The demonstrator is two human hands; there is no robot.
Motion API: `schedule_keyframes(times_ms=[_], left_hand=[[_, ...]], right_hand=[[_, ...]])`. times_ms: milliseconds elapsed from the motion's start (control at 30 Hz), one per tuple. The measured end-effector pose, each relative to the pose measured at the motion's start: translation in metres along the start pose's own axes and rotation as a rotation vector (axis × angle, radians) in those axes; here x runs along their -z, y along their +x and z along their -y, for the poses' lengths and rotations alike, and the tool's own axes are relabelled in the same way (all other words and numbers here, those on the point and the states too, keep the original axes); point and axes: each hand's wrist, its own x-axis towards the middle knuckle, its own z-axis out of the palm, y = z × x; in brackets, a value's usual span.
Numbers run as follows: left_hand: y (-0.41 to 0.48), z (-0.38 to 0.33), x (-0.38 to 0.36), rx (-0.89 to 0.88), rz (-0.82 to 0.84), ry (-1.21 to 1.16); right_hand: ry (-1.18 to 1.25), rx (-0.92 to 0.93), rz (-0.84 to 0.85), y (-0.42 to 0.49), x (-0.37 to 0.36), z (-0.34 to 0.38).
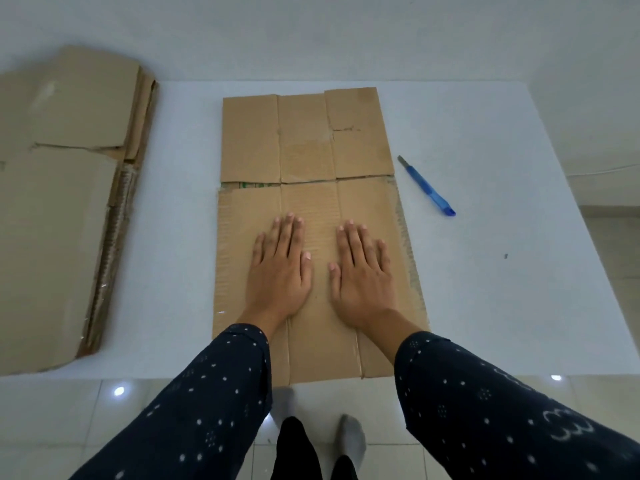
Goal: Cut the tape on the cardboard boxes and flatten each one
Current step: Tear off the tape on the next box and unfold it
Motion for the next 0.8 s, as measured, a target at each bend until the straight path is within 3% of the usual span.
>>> schedule_keyframes(times_ms=[133,300,433,500,600,800], left_hand=[[0.005,0.004,0.005,0.097,0.049,-0.054],[-0.012,0.009,0.034,0.817,-0.071,-0.386],[-0.015,0.033,0.061,0.992,-0.065,-0.633],[-0.015,0.049,0.072,0.989,-0.049,-0.718],[-0.019,0.064,0.085,0.851,-0.056,-0.634],[-0.018,0.082,0.140,0.734,-0.206,-0.584]], right_hand=[[0.028,-0.066,0.064,0.002,0.010,0.004],[0.278,-0.538,0.070,-0.004,0.043,0.002],[0.482,-0.772,0.078,0.003,0.066,-0.005],[0.624,-0.808,0.108,0.001,0.073,-0.007],[0.662,-0.766,0.082,-0.009,0.082,0.005],[0.626,-0.695,-0.192,-0.017,0.107,0.072]])
